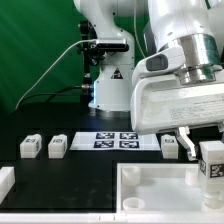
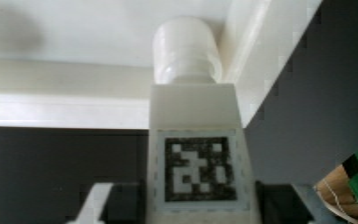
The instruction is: Assemble one leg
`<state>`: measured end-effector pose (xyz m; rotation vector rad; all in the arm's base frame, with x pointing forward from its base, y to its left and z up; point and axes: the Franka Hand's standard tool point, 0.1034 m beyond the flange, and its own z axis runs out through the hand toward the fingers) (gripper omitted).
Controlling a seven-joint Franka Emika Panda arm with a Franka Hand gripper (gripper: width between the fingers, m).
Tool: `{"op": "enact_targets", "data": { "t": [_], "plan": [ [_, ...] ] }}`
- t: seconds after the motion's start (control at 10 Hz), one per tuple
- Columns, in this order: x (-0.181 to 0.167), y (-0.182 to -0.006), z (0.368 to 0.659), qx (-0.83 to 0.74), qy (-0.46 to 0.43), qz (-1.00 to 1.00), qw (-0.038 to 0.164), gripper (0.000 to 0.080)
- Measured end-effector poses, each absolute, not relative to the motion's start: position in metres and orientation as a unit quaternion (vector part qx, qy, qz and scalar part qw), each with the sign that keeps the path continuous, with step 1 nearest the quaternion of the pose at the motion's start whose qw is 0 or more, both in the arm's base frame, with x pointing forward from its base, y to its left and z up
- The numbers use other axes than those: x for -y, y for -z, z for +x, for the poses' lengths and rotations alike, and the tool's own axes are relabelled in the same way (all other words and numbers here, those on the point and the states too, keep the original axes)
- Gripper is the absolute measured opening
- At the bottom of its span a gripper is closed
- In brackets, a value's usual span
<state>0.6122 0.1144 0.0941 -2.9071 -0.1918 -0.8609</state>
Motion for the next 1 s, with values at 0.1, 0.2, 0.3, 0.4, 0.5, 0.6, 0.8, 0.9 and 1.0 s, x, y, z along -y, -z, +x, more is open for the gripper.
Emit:
{"op": "enact_targets", "data": {
  "t": [0.1, 0.2, 0.3, 0.4, 0.5, 0.6, 0.8, 0.9, 1.0],
  "plan": [
    [-0.116, -0.094, 0.613, 0.063, 0.288, -0.954, 0.051, 0.0292],
    [-0.117, -0.094, 0.614, 0.063, 0.296, -0.952, 0.05, 0.0292],
    [-0.12, -0.093, 0.614, 0.064, 0.302, -0.95, 0.05, 0.0292],
    [-0.12, -0.093, 0.614, 0.065, 0.303, -0.95, 0.05, 0.0292],
    [-0.119, -0.093, 0.615, 0.064, 0.31, -0.947, 0.048, 0.0292],
    [-0.121, -0.093, 0.616, 0.065, 0.311, -0.947, 0.048, 0.0292],
    [-0.121, -0.093, 0.616, 0.065, 0.311, -0.947, 0.048, 0.0292],
    [-0.117, -0.093, 0.621, 0.066, 0.305, -0.949, 0.049, 0.0292],
    [-0.113, -0.094, 0.623, 0.062, 0.301, -0.95, 0.05, 0.0292]
  ]
}}
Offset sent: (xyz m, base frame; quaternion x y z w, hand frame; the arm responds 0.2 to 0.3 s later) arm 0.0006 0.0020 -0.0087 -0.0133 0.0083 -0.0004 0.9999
